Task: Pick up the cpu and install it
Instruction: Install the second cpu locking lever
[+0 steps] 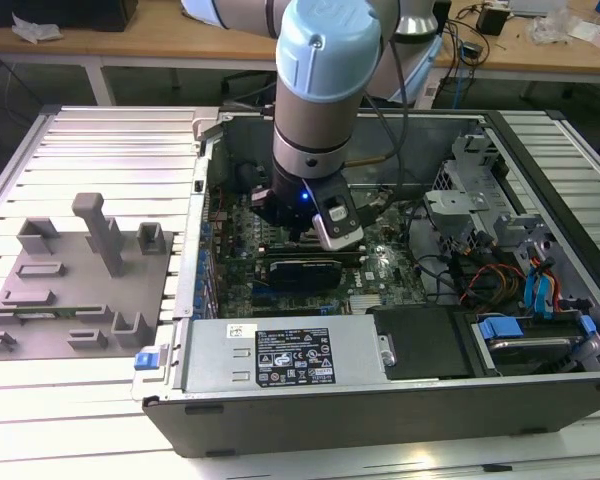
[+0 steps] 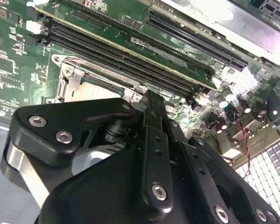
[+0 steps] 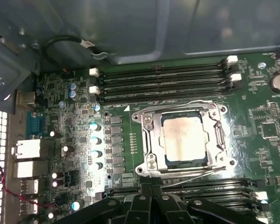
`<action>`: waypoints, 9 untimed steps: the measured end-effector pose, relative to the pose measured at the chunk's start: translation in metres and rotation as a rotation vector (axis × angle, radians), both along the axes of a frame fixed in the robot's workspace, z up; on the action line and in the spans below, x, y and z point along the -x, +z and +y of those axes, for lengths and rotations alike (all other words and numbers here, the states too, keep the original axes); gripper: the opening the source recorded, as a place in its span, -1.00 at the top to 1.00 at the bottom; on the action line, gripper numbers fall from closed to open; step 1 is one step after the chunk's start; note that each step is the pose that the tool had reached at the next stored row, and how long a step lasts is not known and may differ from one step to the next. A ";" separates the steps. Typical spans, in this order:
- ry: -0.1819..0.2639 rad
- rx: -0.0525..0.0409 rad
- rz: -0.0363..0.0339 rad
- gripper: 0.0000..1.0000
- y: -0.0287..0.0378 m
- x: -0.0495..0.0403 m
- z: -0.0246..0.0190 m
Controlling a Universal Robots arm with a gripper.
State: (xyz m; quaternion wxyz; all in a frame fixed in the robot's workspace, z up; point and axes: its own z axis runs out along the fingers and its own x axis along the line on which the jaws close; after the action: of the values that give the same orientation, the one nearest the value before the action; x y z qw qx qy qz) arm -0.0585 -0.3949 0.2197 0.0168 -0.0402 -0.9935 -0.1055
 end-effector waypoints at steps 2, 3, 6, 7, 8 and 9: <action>0.004 -0.0002 0.0000 0.79 -0.0041 -0.0001 0.0000; 0.004 -0.0002 0.0000 0.79 -0.0066 -0.0001 0.0000; 0.005 -0.0001 0.0001 0.79 -0.0100 0.0000 -0.0001; 0.005 0.0000 0.0001 0.79 -0.0101 0.0000 -0.0001; 0.005 -0.0009 0.0001 0.79 -0.0105 0.0000 0.0000; 0.005 -0.0113 0.0000 0.79 -0.0116 -0.0001 0.0000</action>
State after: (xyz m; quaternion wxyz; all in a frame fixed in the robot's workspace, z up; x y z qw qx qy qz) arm -0.0584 -0.3949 0.2081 0.0173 -0.0376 -0.9929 -0.1111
